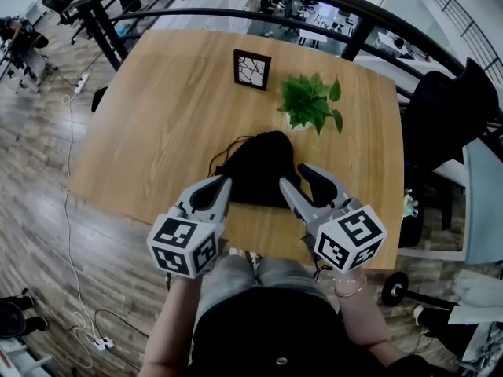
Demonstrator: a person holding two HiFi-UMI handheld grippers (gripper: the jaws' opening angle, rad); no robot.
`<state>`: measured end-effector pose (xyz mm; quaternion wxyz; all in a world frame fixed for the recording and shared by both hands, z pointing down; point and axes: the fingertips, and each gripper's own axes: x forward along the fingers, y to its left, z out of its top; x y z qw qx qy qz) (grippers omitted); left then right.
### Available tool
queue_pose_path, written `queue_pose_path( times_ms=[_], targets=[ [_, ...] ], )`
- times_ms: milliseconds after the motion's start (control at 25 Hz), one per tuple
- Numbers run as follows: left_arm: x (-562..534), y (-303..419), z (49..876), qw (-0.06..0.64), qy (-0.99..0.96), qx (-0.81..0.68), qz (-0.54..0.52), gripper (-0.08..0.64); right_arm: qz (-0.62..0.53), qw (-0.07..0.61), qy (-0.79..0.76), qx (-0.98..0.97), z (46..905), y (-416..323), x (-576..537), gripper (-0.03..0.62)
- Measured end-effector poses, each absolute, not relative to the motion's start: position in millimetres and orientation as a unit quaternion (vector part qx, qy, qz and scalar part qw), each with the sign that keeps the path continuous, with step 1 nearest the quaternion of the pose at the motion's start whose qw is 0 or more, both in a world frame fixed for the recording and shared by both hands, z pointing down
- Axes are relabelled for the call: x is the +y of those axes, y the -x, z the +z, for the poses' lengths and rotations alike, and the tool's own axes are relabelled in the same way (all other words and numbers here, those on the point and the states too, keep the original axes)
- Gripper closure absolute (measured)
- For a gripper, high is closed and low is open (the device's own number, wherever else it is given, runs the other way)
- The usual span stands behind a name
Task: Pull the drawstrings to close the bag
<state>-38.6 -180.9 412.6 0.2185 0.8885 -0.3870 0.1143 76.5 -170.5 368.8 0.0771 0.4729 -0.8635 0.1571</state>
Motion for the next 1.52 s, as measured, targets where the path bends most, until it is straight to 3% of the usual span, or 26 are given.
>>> queue_pose_path(
  times_ms=[160, 480, 840, 1520],
  targets=[
    [-180.9, 38.8, 390.8, 0.2, -0.894, -0.389, 0.096, 0.54, 0.129, 0.059, -0.458, -0.878, 340.6, -62.3, -168.7, 0.431],
    [-166.3, 22.8, 377.3, 0.192, -0.902, -0.379, 0.082, 0.54, 0.104, 0.041, -0.42, -0.901, 323.0, -33.1, -159.6, 0.592],
    [-151.7, 23.7, 392.0, 0.187, -0.9, -0.377, 0.11, 0.54, 0.149, 0.005, -0.406, -0.902, 325.6, -20.0, -156.2, 0.595],
    [-150.8, 37.7, 393.9, 0.199, -0.896, -0.383, 0.104, 0.545, 0.141, 0.048, -0.4, -0.905, 342.0, -15.9, -147.6, 0.595]
  ],
)
